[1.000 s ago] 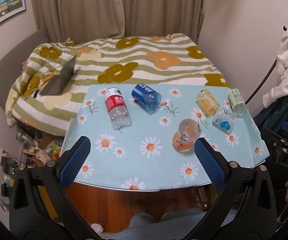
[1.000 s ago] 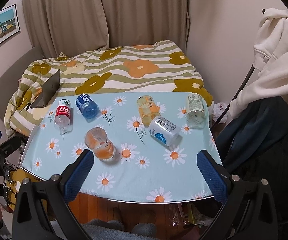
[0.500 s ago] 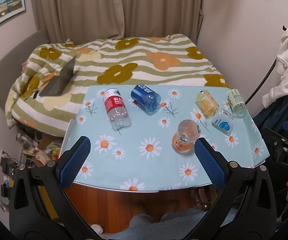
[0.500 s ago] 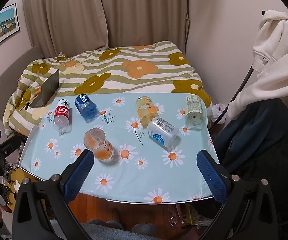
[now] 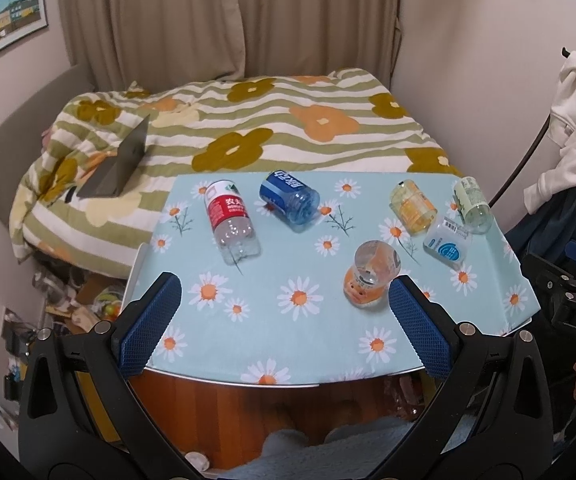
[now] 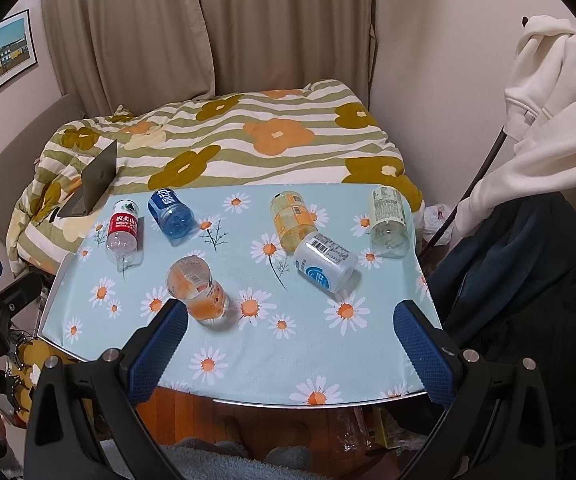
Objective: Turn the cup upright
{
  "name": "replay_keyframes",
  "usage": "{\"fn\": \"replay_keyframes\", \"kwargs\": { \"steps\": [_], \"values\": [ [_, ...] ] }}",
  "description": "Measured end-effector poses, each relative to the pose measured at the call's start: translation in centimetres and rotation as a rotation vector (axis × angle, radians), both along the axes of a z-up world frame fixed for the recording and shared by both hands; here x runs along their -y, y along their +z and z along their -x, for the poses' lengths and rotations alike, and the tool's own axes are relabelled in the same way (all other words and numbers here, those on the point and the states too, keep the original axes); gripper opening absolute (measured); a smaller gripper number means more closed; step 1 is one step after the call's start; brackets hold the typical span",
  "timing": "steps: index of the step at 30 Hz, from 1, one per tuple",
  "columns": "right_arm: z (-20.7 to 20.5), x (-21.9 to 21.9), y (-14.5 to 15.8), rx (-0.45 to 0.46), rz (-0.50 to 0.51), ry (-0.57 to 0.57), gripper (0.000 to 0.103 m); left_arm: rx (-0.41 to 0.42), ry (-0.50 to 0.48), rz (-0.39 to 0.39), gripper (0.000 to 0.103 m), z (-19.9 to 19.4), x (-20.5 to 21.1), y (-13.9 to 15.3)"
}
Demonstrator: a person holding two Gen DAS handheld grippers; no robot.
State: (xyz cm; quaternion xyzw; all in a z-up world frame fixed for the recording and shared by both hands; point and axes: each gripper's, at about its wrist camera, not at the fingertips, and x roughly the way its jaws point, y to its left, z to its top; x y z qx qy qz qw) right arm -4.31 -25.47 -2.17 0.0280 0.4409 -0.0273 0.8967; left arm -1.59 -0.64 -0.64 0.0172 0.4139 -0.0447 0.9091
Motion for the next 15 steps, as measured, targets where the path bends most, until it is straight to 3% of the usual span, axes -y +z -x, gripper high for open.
{"fn": "replay_keyframes", "kwargs": {
  "steps": [15],
  "values": [
    [-0.12,0.6,0.06,-0.007,0.0,-0.01,0.103,-0.002,-0.008,0.001,0.103,-0.17,-0.03,-0.15]
  ]
}}
